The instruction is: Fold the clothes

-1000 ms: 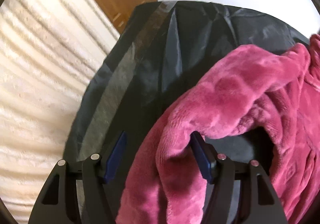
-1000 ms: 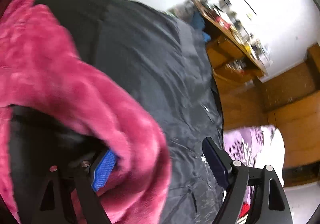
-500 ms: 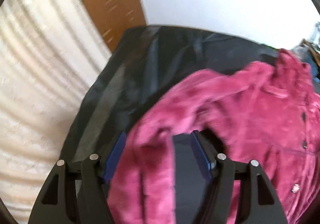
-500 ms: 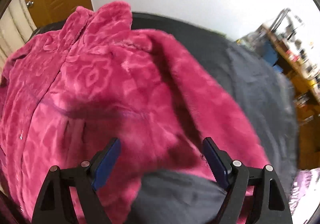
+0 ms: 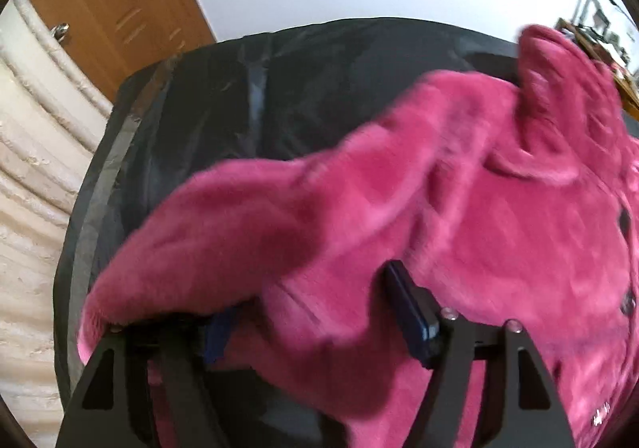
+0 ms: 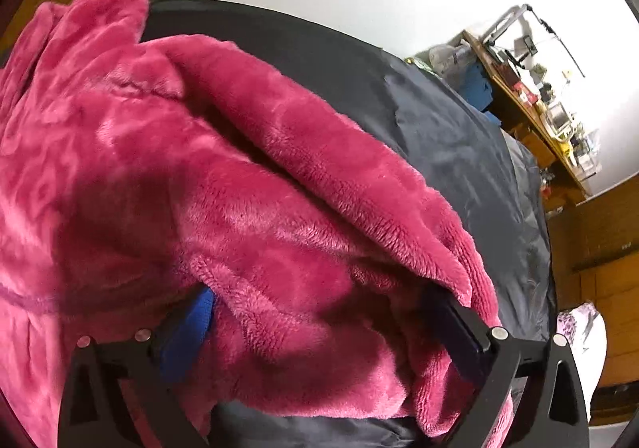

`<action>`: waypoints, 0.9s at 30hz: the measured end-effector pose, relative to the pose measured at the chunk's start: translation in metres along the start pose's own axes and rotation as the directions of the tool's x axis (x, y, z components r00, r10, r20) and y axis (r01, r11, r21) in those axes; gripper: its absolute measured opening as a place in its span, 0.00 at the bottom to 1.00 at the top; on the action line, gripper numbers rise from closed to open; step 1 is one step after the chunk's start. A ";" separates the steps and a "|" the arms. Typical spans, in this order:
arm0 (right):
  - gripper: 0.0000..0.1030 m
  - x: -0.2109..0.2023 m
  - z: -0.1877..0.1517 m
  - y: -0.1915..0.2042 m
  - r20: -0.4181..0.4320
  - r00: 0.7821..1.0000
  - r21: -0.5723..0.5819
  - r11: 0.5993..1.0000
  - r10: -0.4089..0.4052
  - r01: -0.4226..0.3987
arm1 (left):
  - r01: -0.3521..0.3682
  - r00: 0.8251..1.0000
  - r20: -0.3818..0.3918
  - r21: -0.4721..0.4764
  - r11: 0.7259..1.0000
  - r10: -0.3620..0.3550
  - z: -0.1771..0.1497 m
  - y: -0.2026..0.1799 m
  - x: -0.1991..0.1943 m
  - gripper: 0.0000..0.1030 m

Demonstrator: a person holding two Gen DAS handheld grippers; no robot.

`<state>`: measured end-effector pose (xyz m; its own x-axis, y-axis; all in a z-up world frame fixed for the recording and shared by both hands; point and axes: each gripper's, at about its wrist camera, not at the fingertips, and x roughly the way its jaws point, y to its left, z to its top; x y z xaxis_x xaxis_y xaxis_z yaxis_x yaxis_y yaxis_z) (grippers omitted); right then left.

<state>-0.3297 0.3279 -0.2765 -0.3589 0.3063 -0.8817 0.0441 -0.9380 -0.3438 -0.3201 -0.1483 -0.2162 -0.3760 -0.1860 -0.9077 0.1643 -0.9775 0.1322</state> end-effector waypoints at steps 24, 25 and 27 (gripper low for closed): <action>0.99 -0.233 -0.186 -0.082 0.465 0.878 0.049 0.988 0.110 -0.149 | 0.046 0.993 0.103 0.108 0.993 -0.057 -0.169 -0.056 -0.201 0.79; 0.99 -0.251 -0.205 -0.090 0.505 0.856 0.054 0.986 0.109 -0.157 | 0.048 0.993 0.098 0.106 0.993 -0.058 -0.182 -0.059 -0.208 0.79; 0.99 -0.273 -0.240 -0.093 0.552 0.825 0.043 0.984 0.121 -0.174 | 0.047 0.995 0.079 0.090 0.995 -0.054 -0.206 -0.060 -0.214 0.79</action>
<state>-0.0120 0.3702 -0.0813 -0.8056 0.0491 -0.5905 0.0656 -0.9830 -0.1714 -0.0616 -0.0292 -0.1116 -0.4552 -0.1404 -0.8793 0.0641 -0.9901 0.1249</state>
